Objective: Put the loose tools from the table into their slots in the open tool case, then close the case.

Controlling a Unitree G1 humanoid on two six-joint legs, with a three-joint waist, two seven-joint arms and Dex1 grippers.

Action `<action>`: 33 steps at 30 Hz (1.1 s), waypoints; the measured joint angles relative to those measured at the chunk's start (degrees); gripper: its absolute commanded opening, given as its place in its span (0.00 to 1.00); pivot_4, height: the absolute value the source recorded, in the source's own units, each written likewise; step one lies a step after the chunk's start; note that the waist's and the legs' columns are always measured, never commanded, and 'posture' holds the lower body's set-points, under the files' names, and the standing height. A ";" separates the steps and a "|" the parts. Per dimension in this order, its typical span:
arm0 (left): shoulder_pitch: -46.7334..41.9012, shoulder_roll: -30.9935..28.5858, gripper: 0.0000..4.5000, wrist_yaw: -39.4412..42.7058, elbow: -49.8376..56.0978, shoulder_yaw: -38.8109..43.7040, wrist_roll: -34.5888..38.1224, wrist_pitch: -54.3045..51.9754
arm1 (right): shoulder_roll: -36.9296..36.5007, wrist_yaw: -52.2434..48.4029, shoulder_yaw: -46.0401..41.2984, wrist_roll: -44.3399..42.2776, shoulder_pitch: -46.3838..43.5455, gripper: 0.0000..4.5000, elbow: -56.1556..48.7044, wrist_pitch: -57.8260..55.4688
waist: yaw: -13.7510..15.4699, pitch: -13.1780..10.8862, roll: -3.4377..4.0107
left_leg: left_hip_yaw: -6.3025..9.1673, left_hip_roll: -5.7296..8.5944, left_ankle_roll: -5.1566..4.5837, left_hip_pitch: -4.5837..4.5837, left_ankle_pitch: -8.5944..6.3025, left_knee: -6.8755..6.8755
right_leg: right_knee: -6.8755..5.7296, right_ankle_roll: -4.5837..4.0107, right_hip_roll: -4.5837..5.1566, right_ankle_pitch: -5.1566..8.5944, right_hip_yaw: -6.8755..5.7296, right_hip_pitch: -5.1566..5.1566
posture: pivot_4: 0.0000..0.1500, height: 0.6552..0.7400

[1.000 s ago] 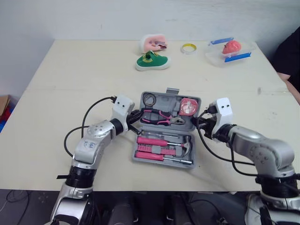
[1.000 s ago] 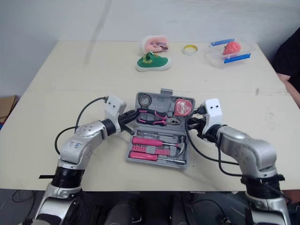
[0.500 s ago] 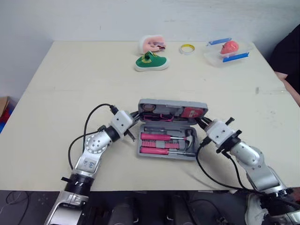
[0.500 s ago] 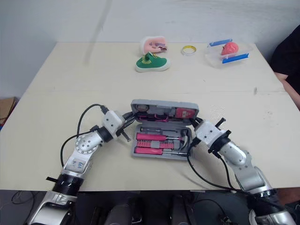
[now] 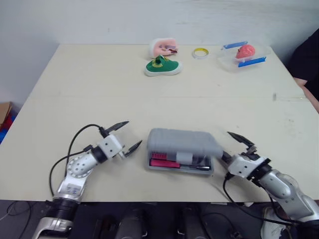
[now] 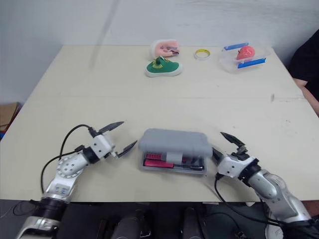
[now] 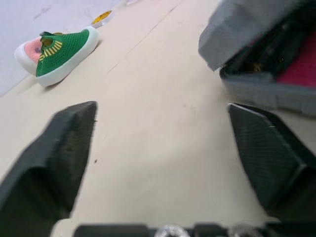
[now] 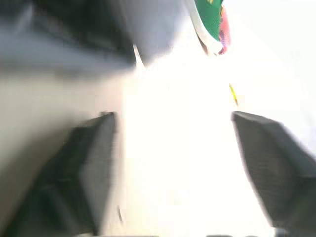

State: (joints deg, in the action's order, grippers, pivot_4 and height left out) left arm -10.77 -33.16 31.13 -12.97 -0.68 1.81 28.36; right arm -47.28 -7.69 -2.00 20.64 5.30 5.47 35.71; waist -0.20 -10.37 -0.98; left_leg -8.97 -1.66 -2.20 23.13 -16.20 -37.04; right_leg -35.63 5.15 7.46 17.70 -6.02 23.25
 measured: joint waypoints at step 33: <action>-34.99 12.32 0.01 17.47 -22.53 -9.02 2.41 -20.81 | -1.42 -37.77 1.56 -43.34 17.05 0.00 -29.48 -36.36 | 1.81 -0.05 -0.01 | 0.52 0.04 -0.25 -0.05 -0.12 -0.49 | 0.07 0.00 -0.02 0.00 -0.51 -0.62 | 1.00 1.00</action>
State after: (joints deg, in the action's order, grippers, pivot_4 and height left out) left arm -45.76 -20.84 48.60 -35.51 -9.70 4.22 7.56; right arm -48.70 -45.47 -0.45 -22.70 22.35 -24.01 -0.66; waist 1.62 -10.42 -0.99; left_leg -8.46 -1.62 -2.45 23.08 -16.32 -37.54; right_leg -35.56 5.14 7.44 17.71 -6.53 22.63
